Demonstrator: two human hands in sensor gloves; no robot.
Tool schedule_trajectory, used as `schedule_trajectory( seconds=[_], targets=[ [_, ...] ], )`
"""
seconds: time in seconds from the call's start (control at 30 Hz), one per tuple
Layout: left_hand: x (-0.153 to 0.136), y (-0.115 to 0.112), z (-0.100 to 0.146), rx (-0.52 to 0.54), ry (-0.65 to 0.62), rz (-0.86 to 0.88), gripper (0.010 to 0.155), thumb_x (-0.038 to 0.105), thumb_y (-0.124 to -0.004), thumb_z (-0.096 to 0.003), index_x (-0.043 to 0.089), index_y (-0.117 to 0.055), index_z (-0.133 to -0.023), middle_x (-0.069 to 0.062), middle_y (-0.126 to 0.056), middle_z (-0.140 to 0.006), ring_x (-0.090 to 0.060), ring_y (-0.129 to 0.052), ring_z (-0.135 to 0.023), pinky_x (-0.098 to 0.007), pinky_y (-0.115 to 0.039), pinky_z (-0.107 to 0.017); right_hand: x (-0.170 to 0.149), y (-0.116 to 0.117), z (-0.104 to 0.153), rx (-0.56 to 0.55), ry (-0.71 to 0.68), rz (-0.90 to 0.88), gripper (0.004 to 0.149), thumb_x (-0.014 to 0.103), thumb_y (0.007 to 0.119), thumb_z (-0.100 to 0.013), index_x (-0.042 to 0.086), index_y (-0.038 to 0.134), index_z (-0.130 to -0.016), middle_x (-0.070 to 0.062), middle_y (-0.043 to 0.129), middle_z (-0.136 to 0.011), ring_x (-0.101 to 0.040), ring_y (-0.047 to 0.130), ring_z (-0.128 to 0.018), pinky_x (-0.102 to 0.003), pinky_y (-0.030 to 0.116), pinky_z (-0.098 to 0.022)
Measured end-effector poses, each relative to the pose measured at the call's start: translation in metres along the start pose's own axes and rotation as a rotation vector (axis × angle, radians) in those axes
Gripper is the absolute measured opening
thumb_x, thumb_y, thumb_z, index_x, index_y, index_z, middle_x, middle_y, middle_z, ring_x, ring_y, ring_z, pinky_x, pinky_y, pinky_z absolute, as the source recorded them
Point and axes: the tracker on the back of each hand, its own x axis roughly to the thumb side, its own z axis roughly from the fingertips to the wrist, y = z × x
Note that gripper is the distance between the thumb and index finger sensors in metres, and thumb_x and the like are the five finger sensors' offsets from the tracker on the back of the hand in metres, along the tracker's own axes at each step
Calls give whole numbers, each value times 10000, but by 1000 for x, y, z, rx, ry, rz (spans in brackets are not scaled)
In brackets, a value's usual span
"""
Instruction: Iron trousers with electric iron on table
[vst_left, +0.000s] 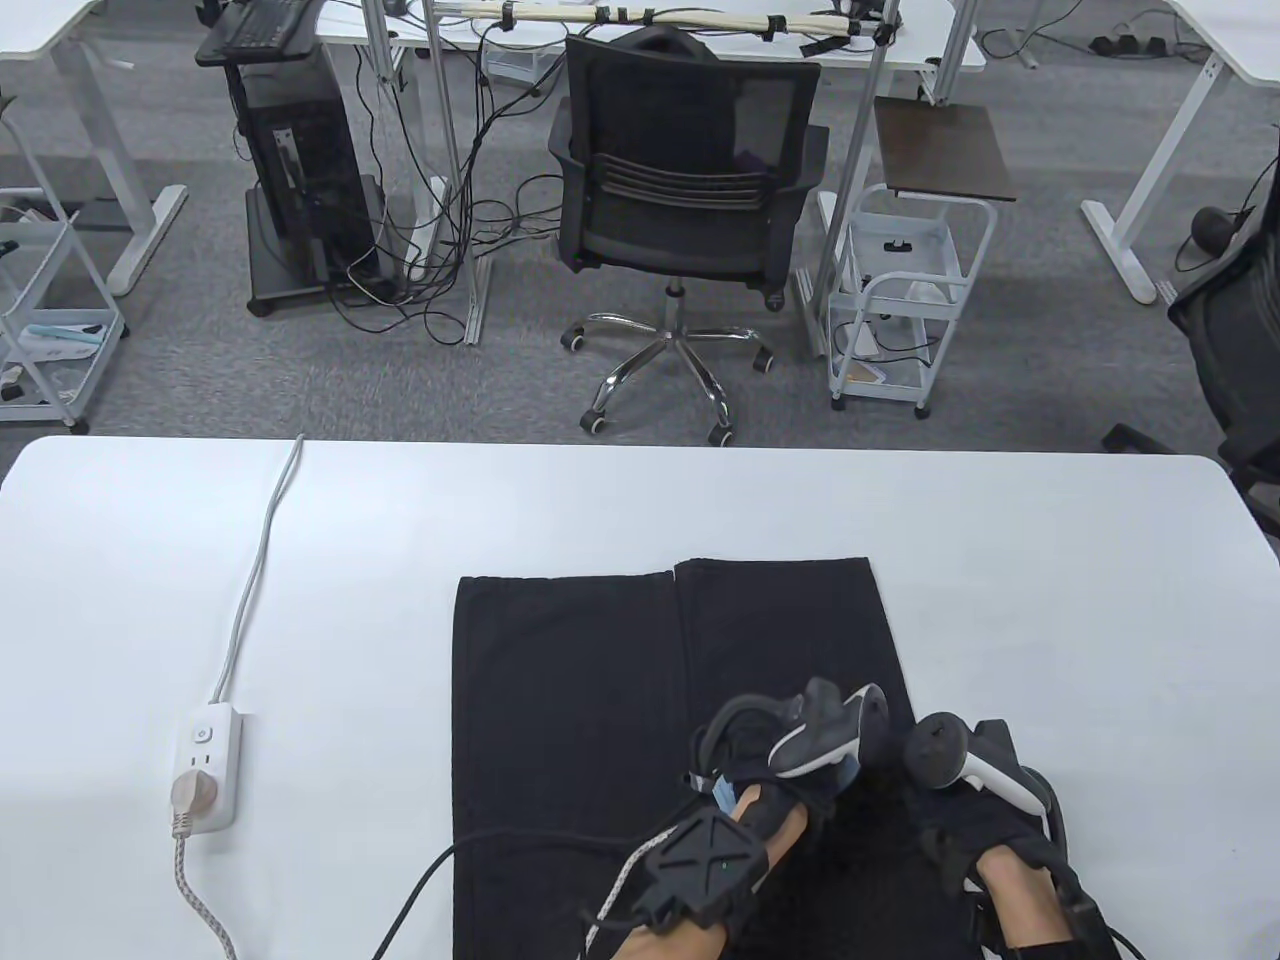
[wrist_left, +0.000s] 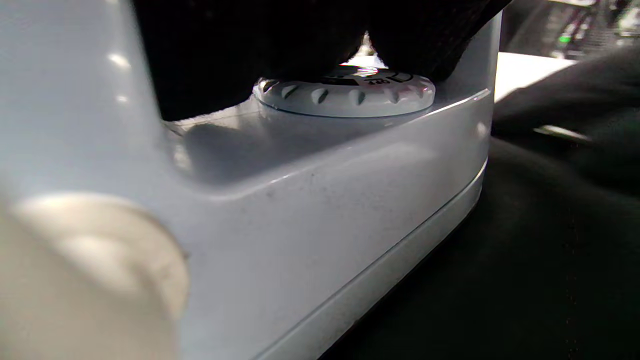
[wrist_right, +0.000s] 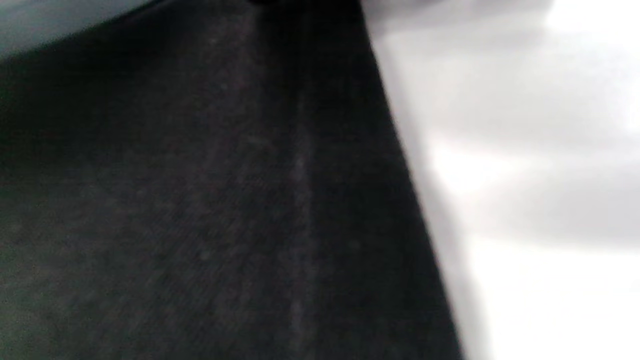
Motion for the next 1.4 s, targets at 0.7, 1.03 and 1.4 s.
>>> schedule_trajectory(
  seconds=[0.7, 1.03, 1.4],
  targets=[
    [6, 1, -2, 4, 71, 44, 438, 438, -787, -548, 97, -739, -818, 13, -929, -440, -157, -978, -339, -499, -838, -498, 0, 1, 1, -6, 4, -7, 653, 281, 507, -590, 168, 114, -1099, -202, 19, -1143, -561, 87, -996, -779, 313, -644],
    [-27, 25, -96, -7, 253, 88, 439, 447, -783, -547, 109, -735, -824, 19, -929, -446, -153, -978, -354, -500, -837, -510, -1, 0, 0, 2, 8, -1, 663, 283, 506, -593, 156, 100, -1101, -213, 11, -1141, -567, 84, -994, -783, 313, -643],
    [-43, 23, -105, -5, 255, 91, 439, 451, -783, -548, 110, -734, -820, 26, -925, -441, -145, -975, -343, -493, -841, -499, -3, 0, 0, 5, 2, -19, 659, 283, 507, -593, 160, 109, -1103, -209, 14, -1143, -566, 79, -994, -782, 307, -643]
  ],
)
